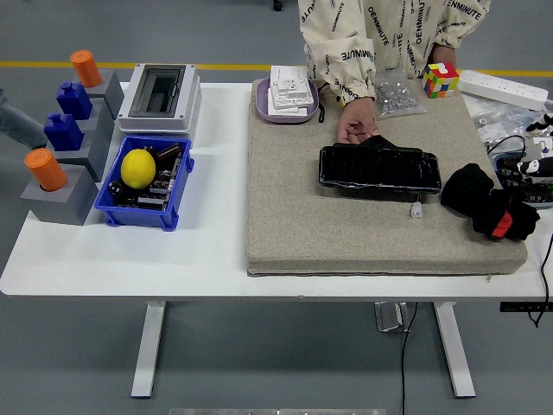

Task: Pick the rag up,wipe the panel,place it on the desk

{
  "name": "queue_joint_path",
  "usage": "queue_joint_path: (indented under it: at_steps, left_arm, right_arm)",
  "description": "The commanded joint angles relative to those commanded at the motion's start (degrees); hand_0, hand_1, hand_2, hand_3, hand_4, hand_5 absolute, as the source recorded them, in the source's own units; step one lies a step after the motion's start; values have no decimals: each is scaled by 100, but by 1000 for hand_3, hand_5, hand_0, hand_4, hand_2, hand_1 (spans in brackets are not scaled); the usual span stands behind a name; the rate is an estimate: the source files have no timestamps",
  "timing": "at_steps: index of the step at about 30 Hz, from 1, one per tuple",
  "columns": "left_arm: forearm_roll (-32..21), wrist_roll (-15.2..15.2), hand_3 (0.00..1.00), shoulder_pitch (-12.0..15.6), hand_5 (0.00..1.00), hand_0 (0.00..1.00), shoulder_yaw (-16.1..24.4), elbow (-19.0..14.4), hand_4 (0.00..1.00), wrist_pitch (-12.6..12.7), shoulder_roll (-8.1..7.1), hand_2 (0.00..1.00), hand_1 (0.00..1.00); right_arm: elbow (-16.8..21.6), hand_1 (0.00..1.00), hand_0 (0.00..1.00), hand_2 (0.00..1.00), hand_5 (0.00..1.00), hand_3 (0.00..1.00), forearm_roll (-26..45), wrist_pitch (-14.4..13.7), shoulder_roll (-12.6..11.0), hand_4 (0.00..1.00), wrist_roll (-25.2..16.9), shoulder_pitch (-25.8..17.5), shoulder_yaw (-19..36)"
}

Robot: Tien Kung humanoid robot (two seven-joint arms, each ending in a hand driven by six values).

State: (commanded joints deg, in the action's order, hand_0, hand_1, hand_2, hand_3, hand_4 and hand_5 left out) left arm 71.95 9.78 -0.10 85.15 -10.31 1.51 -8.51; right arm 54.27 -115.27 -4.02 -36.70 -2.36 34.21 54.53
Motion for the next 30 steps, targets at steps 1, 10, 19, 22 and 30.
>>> queue_joint_path:
  at_steps: [1,10,19,22,30]
  left_arm:
    - [-1,-1,563,-2,465,643,-5,0,594,0,-4,733,692]
    - [8,13,563,15,464,643,-22,0,594,2,-18,733,692]
    - [1,11,563,3,465,642,-38,0,594,1,-16,734,692]
    - [-8,10,563,-5,465,642,-39,0,594,2,-5,734,692]
    - [-21,5,563,-33,464,642,-42,0,594,2,14,734,692]
  right_arm:
    - [-11,700,744,780,678,758,-11,17,20,998,13,1,-1]
    - [-159,701,746,782,683,761,-111,74,249,998,85,-23,155]
    - [-412,700,748,782,689,761,-91,55,427,998,59,0,68]
    - [-526,700,748,782,689,761,-82,39,490,998,39,10,30]
    - [-768,698,748,784,704,761,-115,-24,652,998,-19,14,90]
